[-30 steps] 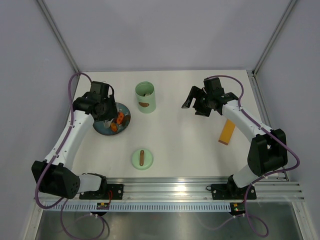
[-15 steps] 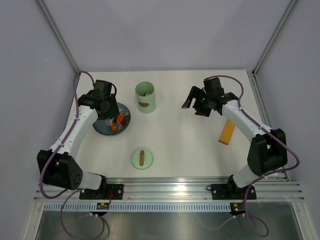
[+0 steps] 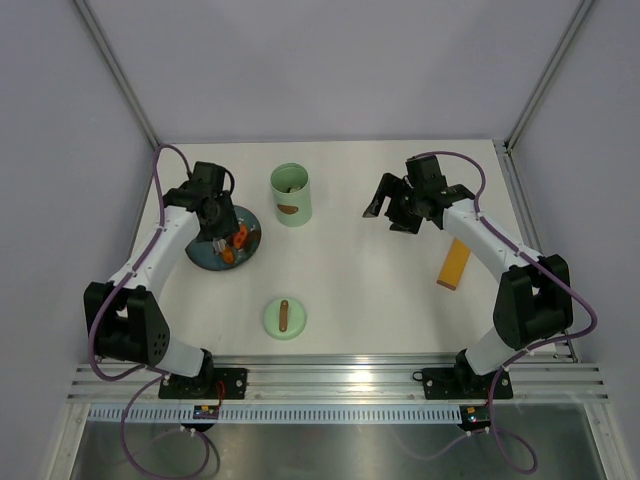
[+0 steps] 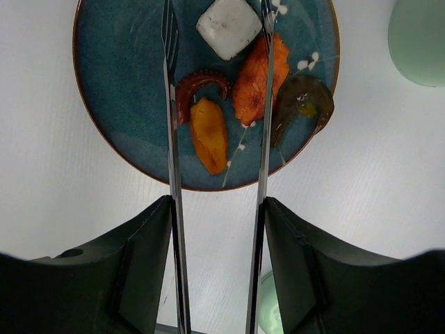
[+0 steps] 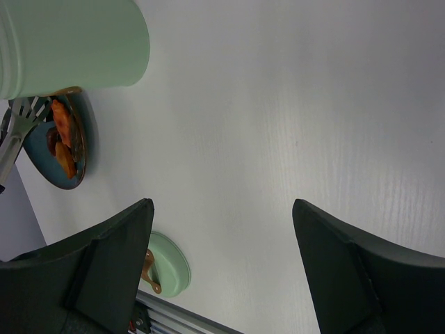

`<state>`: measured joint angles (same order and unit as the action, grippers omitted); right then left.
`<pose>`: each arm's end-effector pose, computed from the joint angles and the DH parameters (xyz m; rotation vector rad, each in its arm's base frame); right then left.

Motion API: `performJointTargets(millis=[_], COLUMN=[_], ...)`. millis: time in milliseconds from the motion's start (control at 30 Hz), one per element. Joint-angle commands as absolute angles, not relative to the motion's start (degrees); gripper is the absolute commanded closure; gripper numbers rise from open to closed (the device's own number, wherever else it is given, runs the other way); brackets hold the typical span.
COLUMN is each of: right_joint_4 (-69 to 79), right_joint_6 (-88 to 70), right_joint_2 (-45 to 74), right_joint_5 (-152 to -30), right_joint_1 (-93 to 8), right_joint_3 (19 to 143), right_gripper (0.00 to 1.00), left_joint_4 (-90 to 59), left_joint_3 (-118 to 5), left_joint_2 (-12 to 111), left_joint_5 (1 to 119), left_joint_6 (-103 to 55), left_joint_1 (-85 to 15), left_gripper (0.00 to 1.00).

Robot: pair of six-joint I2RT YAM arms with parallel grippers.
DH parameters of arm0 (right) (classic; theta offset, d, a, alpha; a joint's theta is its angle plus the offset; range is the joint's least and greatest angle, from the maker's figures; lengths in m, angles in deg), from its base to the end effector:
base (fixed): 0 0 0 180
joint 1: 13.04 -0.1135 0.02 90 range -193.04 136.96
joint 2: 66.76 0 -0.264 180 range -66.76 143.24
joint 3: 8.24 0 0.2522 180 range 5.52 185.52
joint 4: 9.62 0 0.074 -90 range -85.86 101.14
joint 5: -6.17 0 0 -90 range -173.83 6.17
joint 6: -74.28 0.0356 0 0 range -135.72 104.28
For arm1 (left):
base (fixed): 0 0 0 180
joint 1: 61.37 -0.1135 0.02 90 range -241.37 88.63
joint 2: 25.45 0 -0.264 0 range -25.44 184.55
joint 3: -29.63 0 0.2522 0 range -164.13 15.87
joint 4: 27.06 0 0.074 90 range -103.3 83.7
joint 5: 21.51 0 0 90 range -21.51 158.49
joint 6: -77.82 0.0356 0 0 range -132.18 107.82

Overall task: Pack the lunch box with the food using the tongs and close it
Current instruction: Pick up the fake food from the plate.

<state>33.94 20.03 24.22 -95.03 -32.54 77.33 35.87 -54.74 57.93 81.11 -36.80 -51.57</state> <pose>0.3249 0.1224 0.2715 0.2642 2.5040 0.6552 0.2899 -0.0422 0.2841 -0.4081 2.5786 0.0827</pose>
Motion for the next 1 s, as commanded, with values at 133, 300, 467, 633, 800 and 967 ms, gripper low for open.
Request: performJointTargets(millis=[133, 300, 467, 633, 800, 967], right_joint_4=[33.85, 33.93, 34.02, 34.02, 33.84, 33.67], right_joint_6=[19.35, 19.26, 19.35, 19.27, 19.44, 19.53], right_joint_2=[24.64, 24.64, 24.47, 24.03, 23.85, 23.59], right_joint_5=[-94.82, -94.73, -94.90, -94.55, -94.90, -94.91], right_joint_1=[-33.16, -33.25, -33.16, -33.16, -33.16, -33.25], right_joint_3=[80.23, 80.14, 80.05, 79.88, 79.61, 79.52], right_gripper=[0.11, 0.11, 0.11, 0.11, 0.11, 0.11], left_joint_4=[30.47, 30.12, 29.50, 30.47, 31.70, 33.02], left_joint_3=[-52.77, -52.51, -52.24, -53.12, -54.53, -55.84], left_joint_2=[58.58, 58.67, 58.76, 56.65, 53.40, 50.85], left_joint_5=[77.81, 77.45, 77.28, 77.80, 80.61, 81.32], left_joint_6=[-38.28, -38.28, -38.46, -38.72, -38.55, -38.55], left_joint_1=[-53.99, -54.25, -54.34, -54.34, -54.34, -54.34], left_gripper=[0.45, 0.50, 0.51, 0.68, 0.84, 0.93])
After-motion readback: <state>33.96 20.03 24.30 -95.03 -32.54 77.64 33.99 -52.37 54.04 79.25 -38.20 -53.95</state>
